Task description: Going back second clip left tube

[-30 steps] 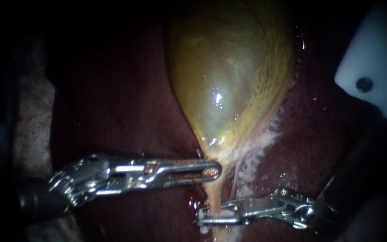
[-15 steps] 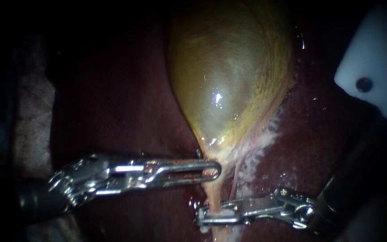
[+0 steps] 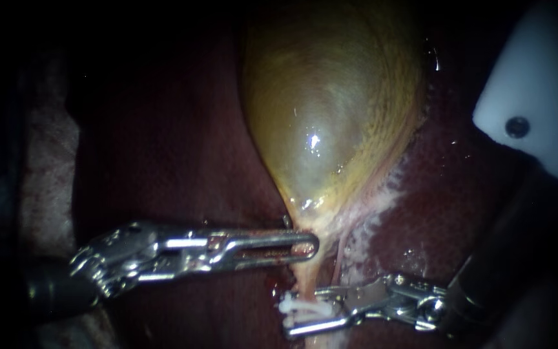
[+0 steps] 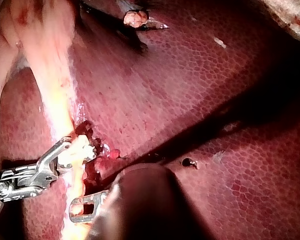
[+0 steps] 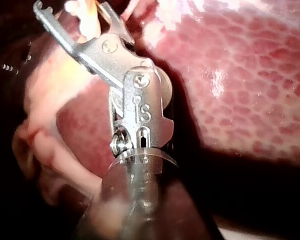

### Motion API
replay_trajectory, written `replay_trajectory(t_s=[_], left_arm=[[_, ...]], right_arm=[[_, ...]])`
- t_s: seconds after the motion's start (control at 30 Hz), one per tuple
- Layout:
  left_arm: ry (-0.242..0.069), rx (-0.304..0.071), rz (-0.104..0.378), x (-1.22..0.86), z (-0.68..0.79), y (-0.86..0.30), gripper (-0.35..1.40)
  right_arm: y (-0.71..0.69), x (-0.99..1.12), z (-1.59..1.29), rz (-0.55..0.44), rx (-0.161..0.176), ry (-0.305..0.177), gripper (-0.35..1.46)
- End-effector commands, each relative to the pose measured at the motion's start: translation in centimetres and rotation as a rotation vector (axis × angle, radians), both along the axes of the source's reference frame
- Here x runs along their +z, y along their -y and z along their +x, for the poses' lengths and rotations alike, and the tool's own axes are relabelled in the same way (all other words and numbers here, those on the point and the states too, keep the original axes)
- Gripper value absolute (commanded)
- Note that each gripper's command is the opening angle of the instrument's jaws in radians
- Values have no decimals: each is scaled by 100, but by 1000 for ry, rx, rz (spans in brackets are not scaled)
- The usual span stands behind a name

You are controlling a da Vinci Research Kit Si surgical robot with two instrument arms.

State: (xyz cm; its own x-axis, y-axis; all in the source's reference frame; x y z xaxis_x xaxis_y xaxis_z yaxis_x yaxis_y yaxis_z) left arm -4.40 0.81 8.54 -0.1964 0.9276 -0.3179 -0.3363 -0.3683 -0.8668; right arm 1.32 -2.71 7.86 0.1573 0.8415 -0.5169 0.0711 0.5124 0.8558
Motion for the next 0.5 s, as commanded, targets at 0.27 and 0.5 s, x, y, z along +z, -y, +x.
replay_trajectory(t_s=[0.27, 0.5], left_arm=[[0, 0, 0, 0, -1, 0, -35], [0, -1, 0, 0, -1, 0, -35]], right_arm=[[1, 1, 8, -24, -6, 5, 48], [1, 3, 9, -35, -10, 7, 48]])
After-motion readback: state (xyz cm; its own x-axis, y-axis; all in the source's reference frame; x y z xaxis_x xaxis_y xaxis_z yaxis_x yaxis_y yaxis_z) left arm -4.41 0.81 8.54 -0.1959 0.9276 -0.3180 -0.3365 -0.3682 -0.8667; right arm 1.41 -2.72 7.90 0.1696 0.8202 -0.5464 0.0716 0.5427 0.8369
